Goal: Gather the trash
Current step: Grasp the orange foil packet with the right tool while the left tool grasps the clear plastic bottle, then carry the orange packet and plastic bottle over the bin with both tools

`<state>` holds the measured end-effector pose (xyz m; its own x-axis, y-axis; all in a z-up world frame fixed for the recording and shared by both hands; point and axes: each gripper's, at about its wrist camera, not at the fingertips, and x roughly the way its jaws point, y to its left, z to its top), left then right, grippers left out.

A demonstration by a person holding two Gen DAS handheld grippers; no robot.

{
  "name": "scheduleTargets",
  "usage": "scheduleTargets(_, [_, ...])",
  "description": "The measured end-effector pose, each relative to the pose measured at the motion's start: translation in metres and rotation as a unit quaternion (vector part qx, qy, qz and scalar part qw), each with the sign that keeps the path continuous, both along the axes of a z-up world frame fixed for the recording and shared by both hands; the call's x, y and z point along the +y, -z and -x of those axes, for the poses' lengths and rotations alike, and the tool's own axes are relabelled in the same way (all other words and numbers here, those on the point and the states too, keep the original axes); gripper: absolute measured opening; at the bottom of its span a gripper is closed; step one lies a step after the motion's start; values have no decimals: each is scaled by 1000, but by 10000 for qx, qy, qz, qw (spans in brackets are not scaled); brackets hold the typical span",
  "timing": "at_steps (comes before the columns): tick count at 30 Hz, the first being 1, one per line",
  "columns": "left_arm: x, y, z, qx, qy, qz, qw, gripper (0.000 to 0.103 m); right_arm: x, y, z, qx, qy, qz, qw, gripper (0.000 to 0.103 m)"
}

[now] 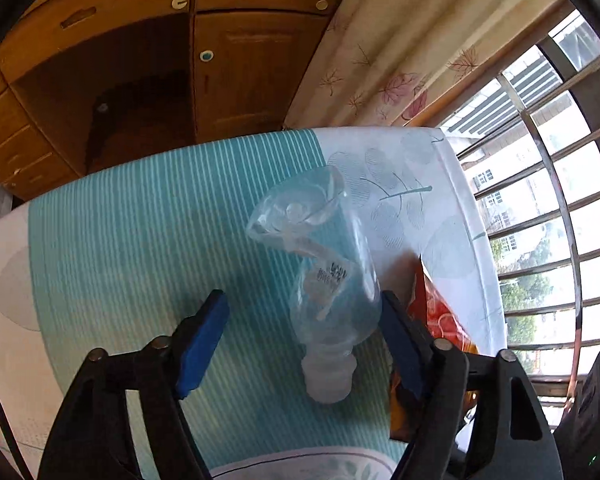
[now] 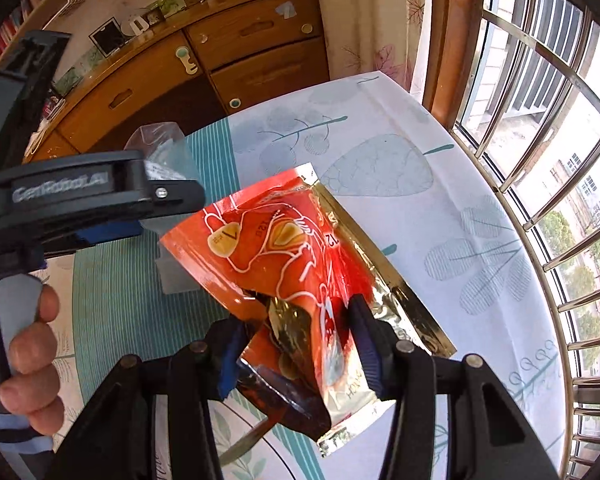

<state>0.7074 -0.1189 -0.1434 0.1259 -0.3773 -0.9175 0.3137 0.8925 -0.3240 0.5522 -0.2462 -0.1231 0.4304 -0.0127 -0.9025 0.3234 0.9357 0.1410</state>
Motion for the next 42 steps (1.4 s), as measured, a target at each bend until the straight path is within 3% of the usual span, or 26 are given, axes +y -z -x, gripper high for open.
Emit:
scheduleTargets(3, [-5, 1, -1, -81, -90, 15, 9999, 58, -3, 0, 2, -60, -10, -64, 10000, 49])
scheduleTargets(5, [-9, 2, 1, -160, -55, -85, 9998, 40, -5, 0, 3, -81, -8, -88, 9999, 48])
scheduleTargets(8, [-12, 1, 6, -284, -25, -123, 9995, 40, -7, -1, 11, -132, 2, -156, 9998, 44])
scheduleTargets(11, [-9, -1, 16, -402, -9, -206, 9990, 40, -7, -6, 20, -270, -74, -252, 9993, 26])
scheduleTargets(14, [-2, -5, 30, -419, 29, -229, 9989, 40, -4, -11, 27, -277, -160, -290, 9991, 15])
scheduleTargets(19, [16, -18, 66, -507, 111, -281, 9983, 40, 4, -13, 41, -171, -359, -290, 9988, 7])
scheduleTargets(25, [36, -46, 113, -699, 148, -257, 9971, 39, 10, -32, 68, -296, -510, -502, 9970, 4])
scheduleTargets(33, [57, -98, 203, -1002, 216, -287, 9943, 39, 17, -77, 142, -572, -840, -862, 9911, 4])
scheduleTargets(42, [62, -157, 369, -1387, -108, -371, 9896, 40, 20, -120, 283, -751, -1749, -1109, 9754, 4])
